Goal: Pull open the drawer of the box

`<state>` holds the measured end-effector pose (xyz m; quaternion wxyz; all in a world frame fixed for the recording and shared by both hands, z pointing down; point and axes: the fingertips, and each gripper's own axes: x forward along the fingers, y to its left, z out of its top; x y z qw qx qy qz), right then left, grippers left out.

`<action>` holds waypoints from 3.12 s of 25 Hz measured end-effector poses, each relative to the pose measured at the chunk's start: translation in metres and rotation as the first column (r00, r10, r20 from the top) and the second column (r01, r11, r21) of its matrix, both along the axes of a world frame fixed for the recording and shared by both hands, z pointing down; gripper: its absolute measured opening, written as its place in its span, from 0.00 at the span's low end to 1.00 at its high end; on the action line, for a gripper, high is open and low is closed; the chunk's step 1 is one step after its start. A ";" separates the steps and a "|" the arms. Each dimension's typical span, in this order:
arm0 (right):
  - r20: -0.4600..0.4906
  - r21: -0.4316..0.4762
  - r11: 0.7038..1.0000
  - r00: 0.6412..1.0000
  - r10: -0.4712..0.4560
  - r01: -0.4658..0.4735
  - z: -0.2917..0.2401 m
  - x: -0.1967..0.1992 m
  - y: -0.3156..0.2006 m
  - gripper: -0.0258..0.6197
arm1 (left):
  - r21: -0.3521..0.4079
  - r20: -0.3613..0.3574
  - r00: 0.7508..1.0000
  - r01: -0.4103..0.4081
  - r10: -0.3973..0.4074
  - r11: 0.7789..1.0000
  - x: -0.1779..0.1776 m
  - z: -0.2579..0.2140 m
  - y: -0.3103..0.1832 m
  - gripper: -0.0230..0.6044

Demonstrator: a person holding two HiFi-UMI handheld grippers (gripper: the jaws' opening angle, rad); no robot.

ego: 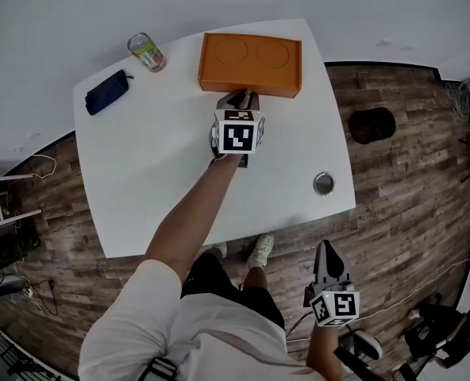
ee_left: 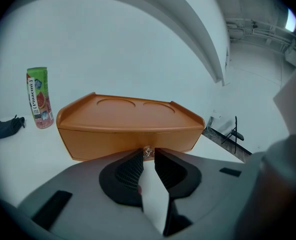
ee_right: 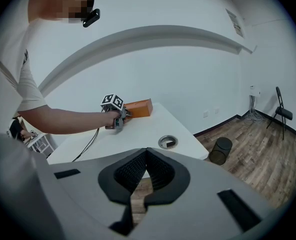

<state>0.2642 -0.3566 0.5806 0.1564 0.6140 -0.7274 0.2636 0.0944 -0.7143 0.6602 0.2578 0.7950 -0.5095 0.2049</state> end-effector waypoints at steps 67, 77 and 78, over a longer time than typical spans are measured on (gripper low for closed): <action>0.053 0.139 0.989 0.998 -0.047 0.039 -0.044 0.023 0.073 0.04 | 0.168 -0.121 0.993 0.022 -0.001 0.985 -0.044 -0.084 0.195 0.06; 0.066 0.350 0.926 0.983 -0.174 0.140 -0.131 0.032 0.069 0.04 | 0.440 -0.185 0.980 0.012 0.078 0.898 -0.058 -0.270 0.332 0.06; 0.066 0.368 0.919 0.982 -0.176 0.140 -0.139 0.030 0.069 0.04 | 0.467 -0.167 0.982 -0.002 0.090 0.884 -0.062 -0.284 0.343 0.05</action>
